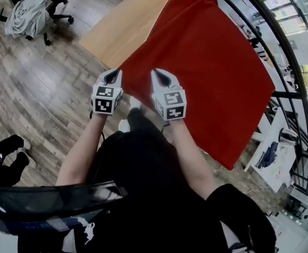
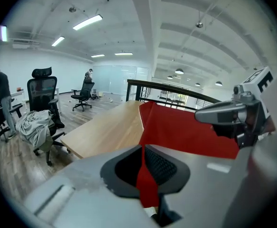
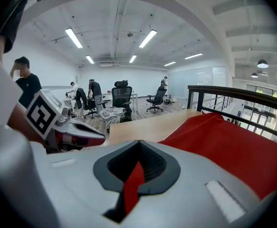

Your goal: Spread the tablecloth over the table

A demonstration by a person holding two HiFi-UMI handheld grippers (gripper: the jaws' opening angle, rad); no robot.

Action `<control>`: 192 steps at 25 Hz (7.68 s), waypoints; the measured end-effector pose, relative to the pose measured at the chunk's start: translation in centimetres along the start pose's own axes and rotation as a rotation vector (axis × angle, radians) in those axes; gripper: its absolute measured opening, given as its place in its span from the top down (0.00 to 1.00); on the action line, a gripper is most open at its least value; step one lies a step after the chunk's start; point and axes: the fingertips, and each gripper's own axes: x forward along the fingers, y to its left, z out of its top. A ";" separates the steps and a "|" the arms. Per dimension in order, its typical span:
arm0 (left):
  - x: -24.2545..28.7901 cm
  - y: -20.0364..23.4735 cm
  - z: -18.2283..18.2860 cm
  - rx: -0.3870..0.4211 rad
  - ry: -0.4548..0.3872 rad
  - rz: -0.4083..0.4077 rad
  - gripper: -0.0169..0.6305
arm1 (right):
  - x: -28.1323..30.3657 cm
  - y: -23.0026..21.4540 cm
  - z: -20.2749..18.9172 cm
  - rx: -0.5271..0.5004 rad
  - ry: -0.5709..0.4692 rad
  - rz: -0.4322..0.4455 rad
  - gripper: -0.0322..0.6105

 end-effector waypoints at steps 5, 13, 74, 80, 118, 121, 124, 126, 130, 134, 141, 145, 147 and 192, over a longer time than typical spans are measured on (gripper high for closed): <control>5.8 0.8 -0.1 0.050 0.158 -0.078 0.67 | 6.3 -2.9 2.6 0.004 0.010 0.059 0.93; 9.4 0.7 -5.4 0.145 0.378 -0.037 0.86 | 11.4 -2.8 1.1 0.029 0.101 0.193 0.93; 11.0 13.3 5.2 0.458 0.412 -0.053 0.95 | 11.2 -0.9 -3.9 0.043 0.293 0.266 0.78; 11.3 19.6 8.4 0.630 0.439 -0.156 0.94 | 14.6 -0.7 -5.2 0.010 0.425 0.143 0.79; 6.4 20.0 -5.2 -0.035 0.190 -0.252 0.94 | 26.9 9.6 3.0 -0.217 0.390 0.288 0.83; 5.6 22.1 -4.6 -0.008 0.194 -0.224 0.95 | 27.0 9.8 3.1 -0.213 0.382 0.288 0.83; 4.9 27.0 -3.7 0.048 0.210 -0.096 0.93 | 27.3 9.9 3.5 -0.215 0.374 0.275 0.83; 5.0 30.4 -3.2 0.072 0.221 -0.007 0.87 | 27.5 9.8 3.4 -0.222 0.378 0.257 0.83; 6.1 31.1 -0.1 0.134 0.199 -0.038 0.86 | 27.3 8.7 3.8 -0.184 0.366 0.185 0.83; 9.2 27.2 4.8 0.261 0.150 -0.208 0.94 | 26.8 5.0 6.4 -0.031 0.272 0.046 0.92; 17.2 17.9 11.8 0.377 0.124 -0.395 0.96 | 25.2 -4.0 9.7 0.092 0.145 -0.088 0.93; 25.3 13.4 16.8 0.440 0.108 -0.427 0.96 | 25.1 -12.7 11.2 0.141 0.076 -0.161 0.93; 30.7 12.0 19.9 0.472 0.101 -0.418 0.96 | 25.6 -17.7 11.6 0.189 0.044 -0.196 0.93; 73.7 5.9 46.6 1.034 0.232 -0.448 0.95 | 39.4 -49.6 14.9 0.329 -0.021 -0.396 0.93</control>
